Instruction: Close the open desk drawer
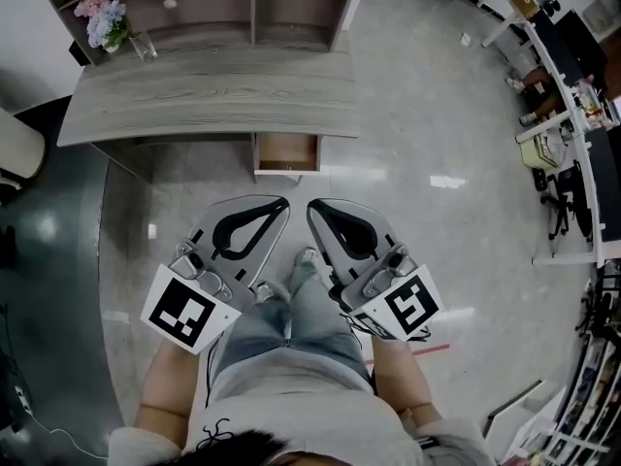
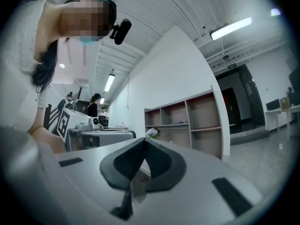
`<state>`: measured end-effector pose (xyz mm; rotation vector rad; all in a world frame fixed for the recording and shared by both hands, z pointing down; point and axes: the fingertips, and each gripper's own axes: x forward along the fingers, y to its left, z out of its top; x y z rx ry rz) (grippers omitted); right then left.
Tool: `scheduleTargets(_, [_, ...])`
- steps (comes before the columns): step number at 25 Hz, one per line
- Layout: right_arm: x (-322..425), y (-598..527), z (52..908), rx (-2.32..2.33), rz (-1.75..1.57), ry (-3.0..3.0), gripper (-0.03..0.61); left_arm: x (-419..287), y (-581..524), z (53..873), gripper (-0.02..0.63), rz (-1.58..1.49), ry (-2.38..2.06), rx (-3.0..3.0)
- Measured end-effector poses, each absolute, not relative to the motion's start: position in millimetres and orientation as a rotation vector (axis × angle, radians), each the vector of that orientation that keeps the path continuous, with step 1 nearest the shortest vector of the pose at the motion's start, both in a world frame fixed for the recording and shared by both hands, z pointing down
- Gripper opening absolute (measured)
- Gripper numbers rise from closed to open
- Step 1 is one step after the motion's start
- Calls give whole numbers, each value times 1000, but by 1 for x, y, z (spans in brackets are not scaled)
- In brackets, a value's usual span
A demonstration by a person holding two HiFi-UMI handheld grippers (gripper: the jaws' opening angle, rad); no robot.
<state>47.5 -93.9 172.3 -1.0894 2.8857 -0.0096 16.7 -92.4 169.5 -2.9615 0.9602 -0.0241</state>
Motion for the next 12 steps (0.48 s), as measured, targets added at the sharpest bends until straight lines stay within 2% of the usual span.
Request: scheduleTargets(12, [43, -167, 222, -1052, 47, 2952, 9, 7, -148, 196, 11, -59, 1061, -2917])
